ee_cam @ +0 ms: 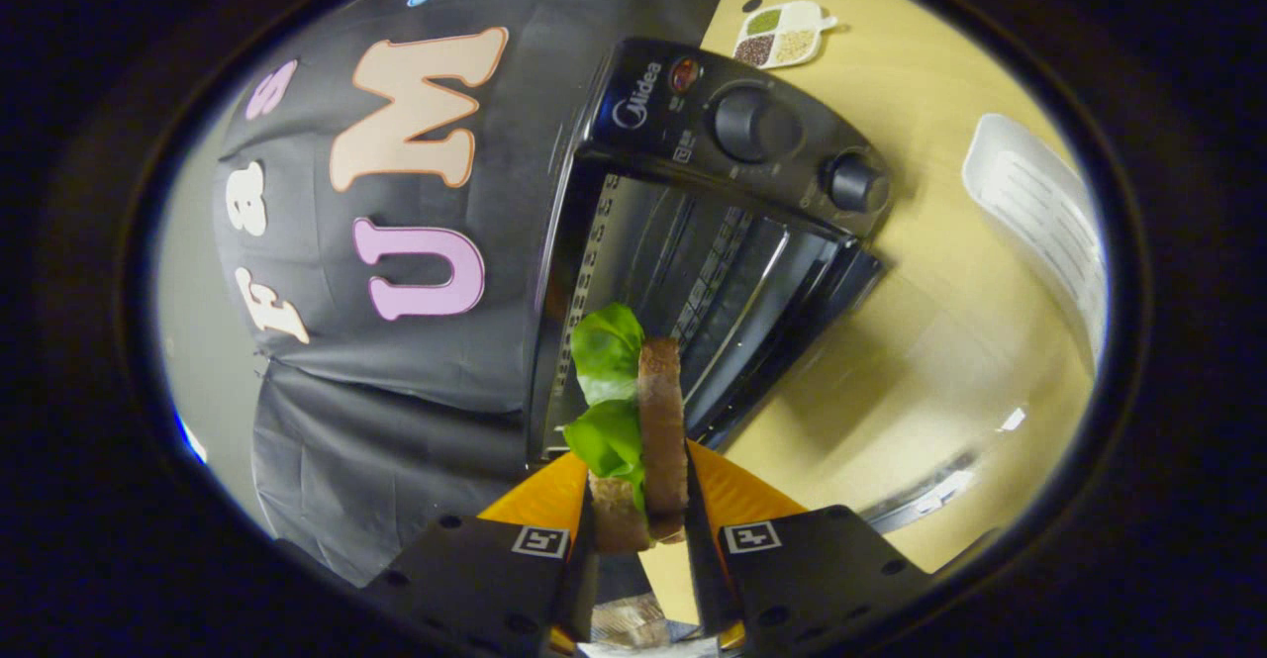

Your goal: Open the toaster oven, put the food inside, and close the toaster oven door.

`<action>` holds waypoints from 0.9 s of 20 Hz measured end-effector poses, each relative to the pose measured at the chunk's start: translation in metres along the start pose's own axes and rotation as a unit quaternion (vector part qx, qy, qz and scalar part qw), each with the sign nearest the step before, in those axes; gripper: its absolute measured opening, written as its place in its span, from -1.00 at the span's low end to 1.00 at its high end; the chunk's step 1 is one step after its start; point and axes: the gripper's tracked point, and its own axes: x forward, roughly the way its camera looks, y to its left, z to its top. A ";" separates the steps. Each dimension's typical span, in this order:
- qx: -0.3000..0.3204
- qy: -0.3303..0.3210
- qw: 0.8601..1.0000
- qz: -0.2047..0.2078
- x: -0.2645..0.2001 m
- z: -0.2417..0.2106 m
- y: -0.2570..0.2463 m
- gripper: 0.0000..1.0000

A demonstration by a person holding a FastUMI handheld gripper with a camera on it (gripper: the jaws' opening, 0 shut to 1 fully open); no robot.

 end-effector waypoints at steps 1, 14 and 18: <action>0.002 -0.006 1.000 0.002 0.007 0.001 0.001 -0.16; 0.085 -0.118 0.989 0.038 0.084 0.018 0.008 -0.17; 0.077 -0.149 0.985 0.036 0.097 0.022 0.009 -0.17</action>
